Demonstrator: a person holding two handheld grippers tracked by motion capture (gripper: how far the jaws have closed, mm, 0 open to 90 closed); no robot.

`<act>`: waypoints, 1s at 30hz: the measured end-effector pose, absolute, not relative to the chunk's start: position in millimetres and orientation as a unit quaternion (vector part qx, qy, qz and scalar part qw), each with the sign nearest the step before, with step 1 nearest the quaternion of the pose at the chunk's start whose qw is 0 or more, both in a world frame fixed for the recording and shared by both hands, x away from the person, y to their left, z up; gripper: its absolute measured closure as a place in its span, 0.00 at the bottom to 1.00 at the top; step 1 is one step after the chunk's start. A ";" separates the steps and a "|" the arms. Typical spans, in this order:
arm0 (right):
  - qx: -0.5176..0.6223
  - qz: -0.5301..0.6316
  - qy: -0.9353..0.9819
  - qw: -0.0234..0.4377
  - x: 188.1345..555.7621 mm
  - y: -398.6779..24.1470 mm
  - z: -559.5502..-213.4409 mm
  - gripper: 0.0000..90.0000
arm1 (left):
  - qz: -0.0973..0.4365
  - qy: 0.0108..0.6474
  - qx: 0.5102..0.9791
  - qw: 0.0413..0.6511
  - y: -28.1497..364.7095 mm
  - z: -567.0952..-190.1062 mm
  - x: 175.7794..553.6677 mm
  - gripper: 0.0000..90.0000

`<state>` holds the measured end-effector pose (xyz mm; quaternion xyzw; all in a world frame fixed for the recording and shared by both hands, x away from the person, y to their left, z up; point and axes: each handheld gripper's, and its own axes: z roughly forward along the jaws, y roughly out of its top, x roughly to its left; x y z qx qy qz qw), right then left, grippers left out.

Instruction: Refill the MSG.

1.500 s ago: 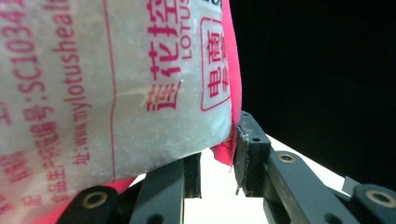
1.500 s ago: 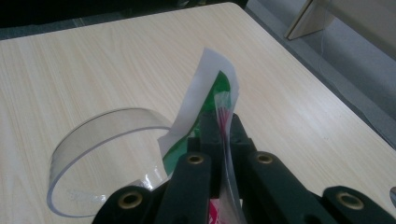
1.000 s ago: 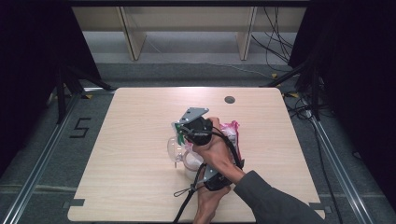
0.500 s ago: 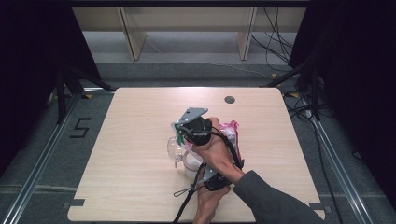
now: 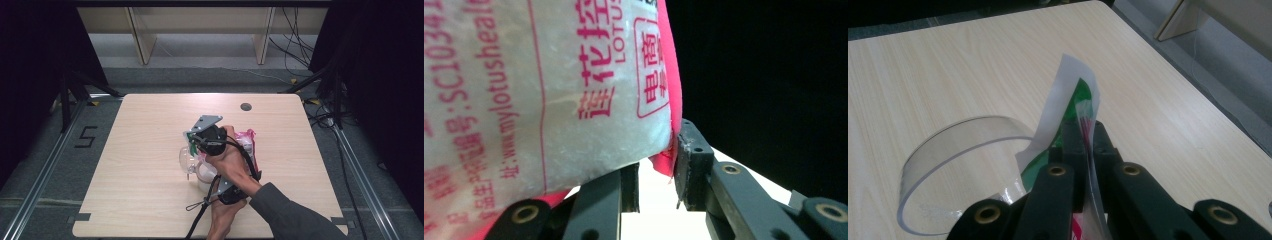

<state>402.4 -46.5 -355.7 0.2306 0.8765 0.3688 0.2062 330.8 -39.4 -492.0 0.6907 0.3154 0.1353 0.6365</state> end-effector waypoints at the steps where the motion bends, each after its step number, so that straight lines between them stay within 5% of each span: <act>1: 0.230 0.369 0.877 0.205 401.8 -46.0 -356.2 1.00 | 0.135 0.315 0.690 0.637 -39.6 -491.9 330.7 0.82; 30: 0.226 0.359 0.883 0.201 402.3 -43.8 -357.1 1.00 | 0.133 0.320 0.685 0.641 -39.9 -492.4 330.6 0.82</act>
